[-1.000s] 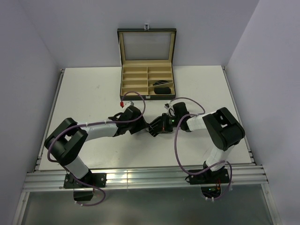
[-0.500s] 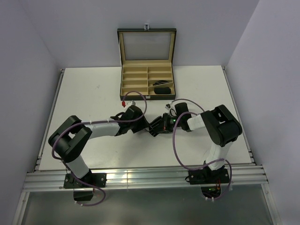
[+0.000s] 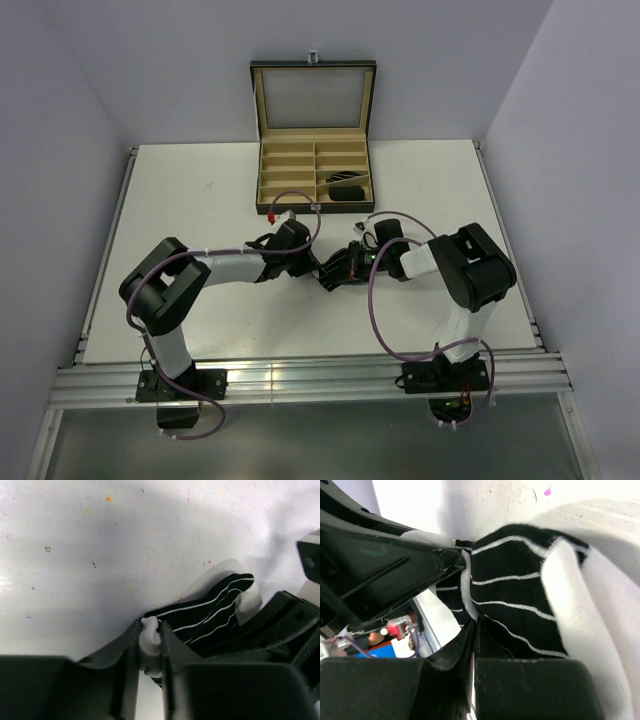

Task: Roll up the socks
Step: Roll the sock at the center of the board.

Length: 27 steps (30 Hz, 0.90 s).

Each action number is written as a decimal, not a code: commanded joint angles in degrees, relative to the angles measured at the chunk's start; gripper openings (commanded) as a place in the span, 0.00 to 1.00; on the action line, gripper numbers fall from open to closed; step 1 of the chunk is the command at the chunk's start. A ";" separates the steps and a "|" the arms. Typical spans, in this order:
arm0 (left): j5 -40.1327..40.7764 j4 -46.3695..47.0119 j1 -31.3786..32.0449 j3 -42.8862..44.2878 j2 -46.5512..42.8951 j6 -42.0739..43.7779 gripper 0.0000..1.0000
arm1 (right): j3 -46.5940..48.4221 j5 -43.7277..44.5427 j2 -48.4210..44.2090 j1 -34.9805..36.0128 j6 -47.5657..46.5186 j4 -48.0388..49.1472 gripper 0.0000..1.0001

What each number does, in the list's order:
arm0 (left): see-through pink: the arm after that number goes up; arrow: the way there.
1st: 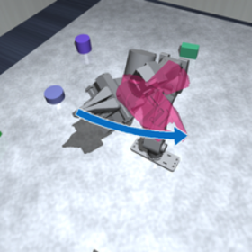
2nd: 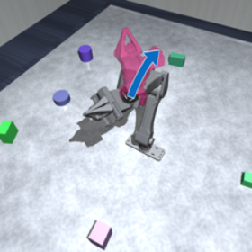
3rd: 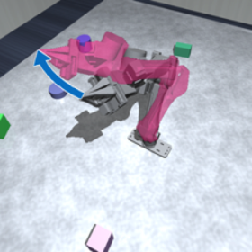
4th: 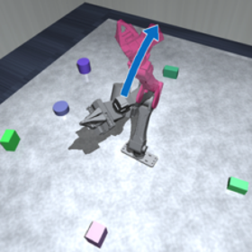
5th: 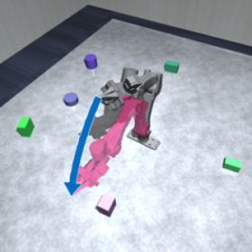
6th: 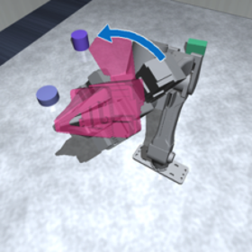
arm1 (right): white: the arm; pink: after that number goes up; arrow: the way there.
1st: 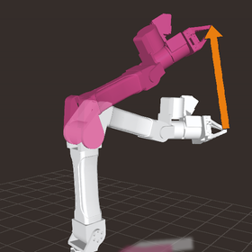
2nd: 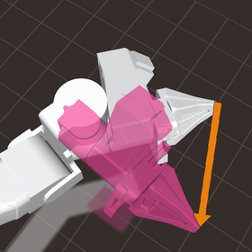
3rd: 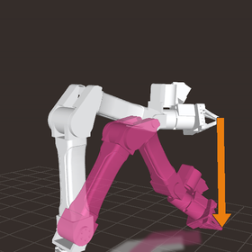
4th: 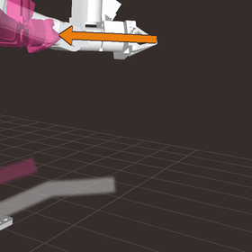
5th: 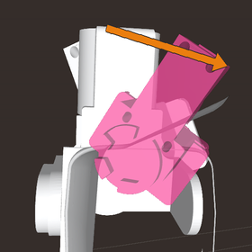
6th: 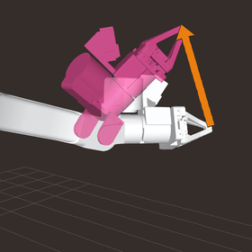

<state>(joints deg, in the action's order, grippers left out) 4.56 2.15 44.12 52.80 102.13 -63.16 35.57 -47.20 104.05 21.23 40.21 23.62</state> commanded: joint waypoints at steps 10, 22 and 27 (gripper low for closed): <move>1.59 -9.62 0.88 3.98 1.41 1.19 0.00 | 2.57 29.42 -14.30 9.34 -14.88 -20.27 0.24; 1.95 -13.40 1.23 6.97 1.85 1.63 0.00 | -1.82 53.17 -26.45 25.61 -26.05 -11.67 0.47; 1.77 -14.37 1.23 7.50 2.29 1.37 0.00 | -1.38 54.49 -24.34 28.86 -29.13 -9.82 0.47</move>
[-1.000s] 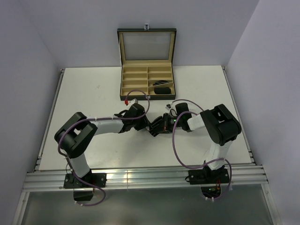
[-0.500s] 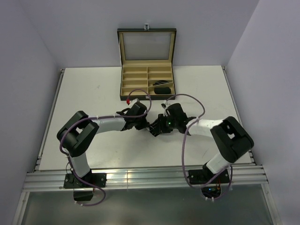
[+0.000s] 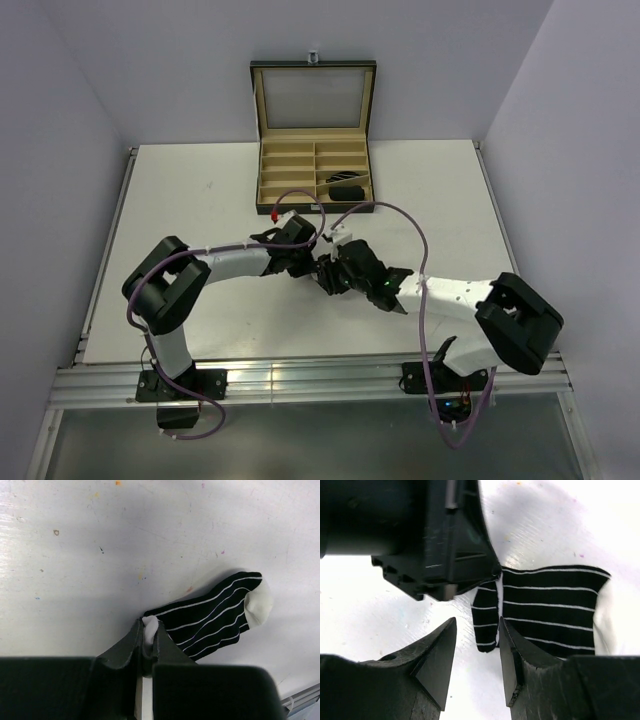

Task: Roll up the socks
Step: Roll the sock at the center of the board.

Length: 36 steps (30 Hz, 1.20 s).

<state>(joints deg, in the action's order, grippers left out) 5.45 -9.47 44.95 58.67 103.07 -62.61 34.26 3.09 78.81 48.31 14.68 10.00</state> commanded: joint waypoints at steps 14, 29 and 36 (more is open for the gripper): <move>0.44 -3.44 0.40 1.53 1.17 -0.14 0.00 | 2.92 9.39 11.72 5.30 -4.39 2.31 0.47; 2.19 0.59 -0.47 -4.62 -5.67 -5.06 0.48 | 4.15 -1.84 11.11 -0.49 0.96 -5.77 0.00; 4.30 5.16 -1.44 -9.80 -11.92 -9.19 0.72 | -0.94 -20.19 7.68 -11.39 7.72 -0.43 0.00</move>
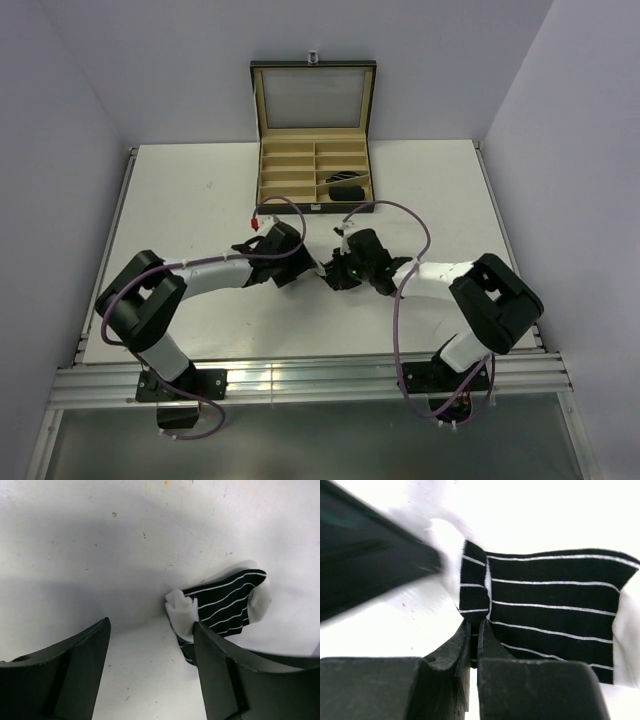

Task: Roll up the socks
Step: Roll the sock at the center of the board.

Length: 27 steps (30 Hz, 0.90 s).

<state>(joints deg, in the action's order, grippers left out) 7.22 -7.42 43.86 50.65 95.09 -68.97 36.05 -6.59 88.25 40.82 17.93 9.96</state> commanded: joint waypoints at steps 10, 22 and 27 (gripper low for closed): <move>-1.86 12.08 0.44 -4.33 -4.04 -1.17 0.71 | -9.85 -37.94 7.70 -18.57 21.33 21.57 0.00; -5.73 13.57 1.67 -2.14 0.53 1.73 0.64 | -15.84 -41.31 16.34 -23.85 33.04 38.91 0.03; -6.70 14.19 1.94 -1.17 3.08 2.79 0.62 | -15.75 -41.13 17.31 -24.21 33.04 38.73 0.04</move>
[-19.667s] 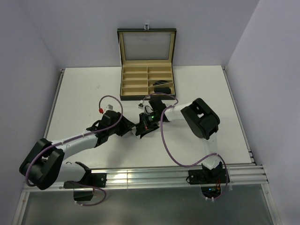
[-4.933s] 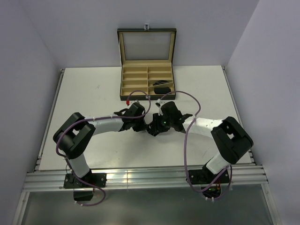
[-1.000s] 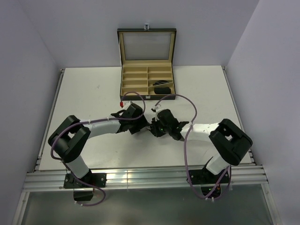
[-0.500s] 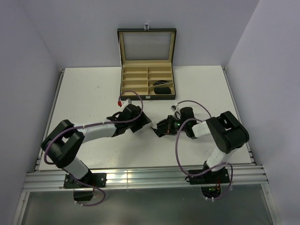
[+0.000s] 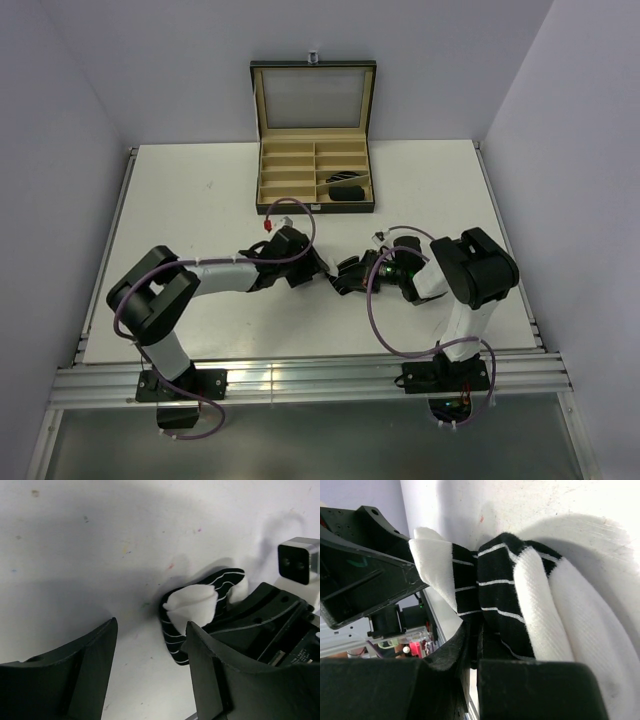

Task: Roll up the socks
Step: Roll the sock at the center of the board.

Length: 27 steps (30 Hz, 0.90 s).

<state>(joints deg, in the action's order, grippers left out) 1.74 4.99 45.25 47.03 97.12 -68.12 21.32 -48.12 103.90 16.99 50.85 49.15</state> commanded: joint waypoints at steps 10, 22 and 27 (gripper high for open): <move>-1.21 0.11 0.62 5.43 6.23 3.43 0.57 | -0.76 -0.05 2.98 -0.82 0.48 -0.10 0.05; -2.35 -6.30 1.50 9.57 10.28 4.66 0.38 | 0.91 0.74 0.96 -1.26 -2.59 -5.37 0.11; -2.01 -8.50 1.85 11.59 11.60 4.93 0.21 | 3.11 1.71 -1.14 -1.26 -5.49 -10.90 0.24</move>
<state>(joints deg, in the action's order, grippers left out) -0.21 2.11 45.95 57.17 106.30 -65.08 23.31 -50.04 104.29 16.12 49.76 45.47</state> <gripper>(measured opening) 0.264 0.229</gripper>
